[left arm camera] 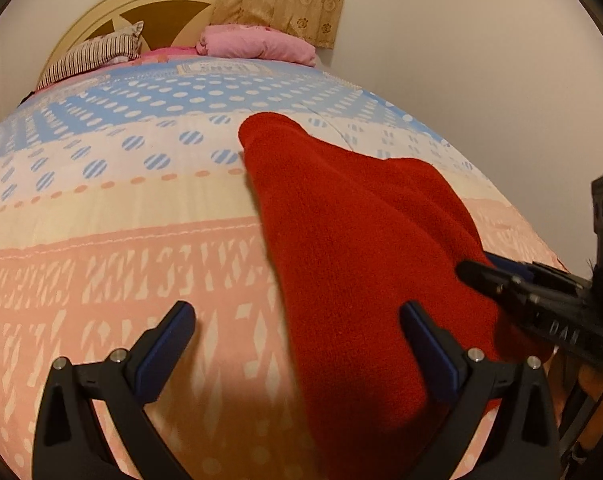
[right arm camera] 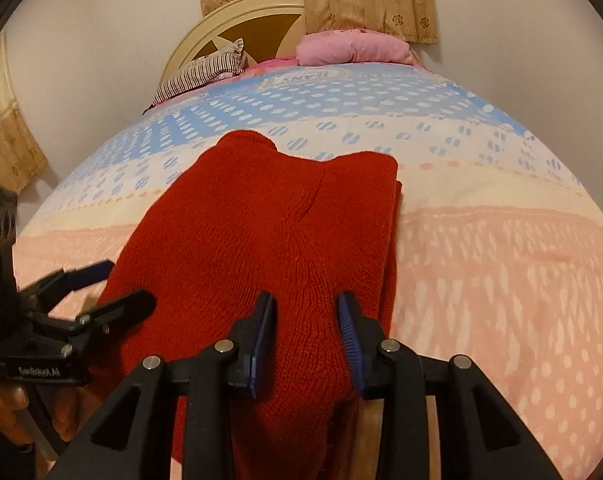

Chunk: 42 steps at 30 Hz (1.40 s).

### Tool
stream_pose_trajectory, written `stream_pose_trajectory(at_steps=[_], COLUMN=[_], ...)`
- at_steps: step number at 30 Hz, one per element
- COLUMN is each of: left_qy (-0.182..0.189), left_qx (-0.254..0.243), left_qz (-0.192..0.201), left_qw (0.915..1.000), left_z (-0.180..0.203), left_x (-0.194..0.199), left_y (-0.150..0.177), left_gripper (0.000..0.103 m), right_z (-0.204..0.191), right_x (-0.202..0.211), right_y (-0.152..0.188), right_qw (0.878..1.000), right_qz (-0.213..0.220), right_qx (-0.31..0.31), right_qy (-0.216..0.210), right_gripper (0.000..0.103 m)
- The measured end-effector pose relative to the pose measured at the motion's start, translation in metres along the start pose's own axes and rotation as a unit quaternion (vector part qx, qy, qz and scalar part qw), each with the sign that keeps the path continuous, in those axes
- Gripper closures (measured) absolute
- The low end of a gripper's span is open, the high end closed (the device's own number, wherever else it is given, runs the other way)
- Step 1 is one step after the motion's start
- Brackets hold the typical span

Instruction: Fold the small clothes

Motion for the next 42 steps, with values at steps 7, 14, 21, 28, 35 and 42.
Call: stream_pose_trajectory(at_steps=[7,14,21,28,35,42], left_qy=[0.02,0.018,0.024,0.028,0.05,0.073], left_qx=[0.023,0.022,0.023,0.024,0.032,0.036], left_qz=[-0.009,-0.01,-0.014,-0.016,-0.018,-0.016], left_qw=[0.9995,0.9996,0.9993,0.9992,0.9981,0.9965], left_z=[-0.005,-0.003,-0.005,-0.006,-0.01,-0.012], left_x=[-0.005,-0.006,-0.007,-0.008,-0.009,-0.009], left_y=[0.001,0.002,0.001,0.001,0.001,0.0], left_gripper=[0.0,0.0,0.0,0.0,0.0,0.0], right_z=[0.016,0.0,0.037,0.094,0.108,0.098], right_x=[0.024,-0.013,-0.007,-0.02,-0.046,-0.058], right_y=[-0.024,-0.044,-0.04,-0.048,-0.051,-0.058], right_qw=[0.997,0.998,0.993,0.979,0.972,0.975], right_qz=[0.028,-0.032,-0.005,-0.003,-0.018,-0.026], right_qx=[-0.041,0.006,-0.043,-0.166,-0.192,-0.164], right_qy=[-0.061,-0.048,-0.108,-0.121,-0.13,-0.145], right_gripper=[0.066,0.065,0.062,0.036,0.036,0.036])
Point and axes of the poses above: each gripper's, at about its wrist camera, not at the fingertips, and x roughly against the way its jaws point, z to its right, y to its underside, the point moved 2 cm from there along -x, roughly the way its jaws point, and after that the axes turned 7 degrees about -z, right-handed, at the moved point
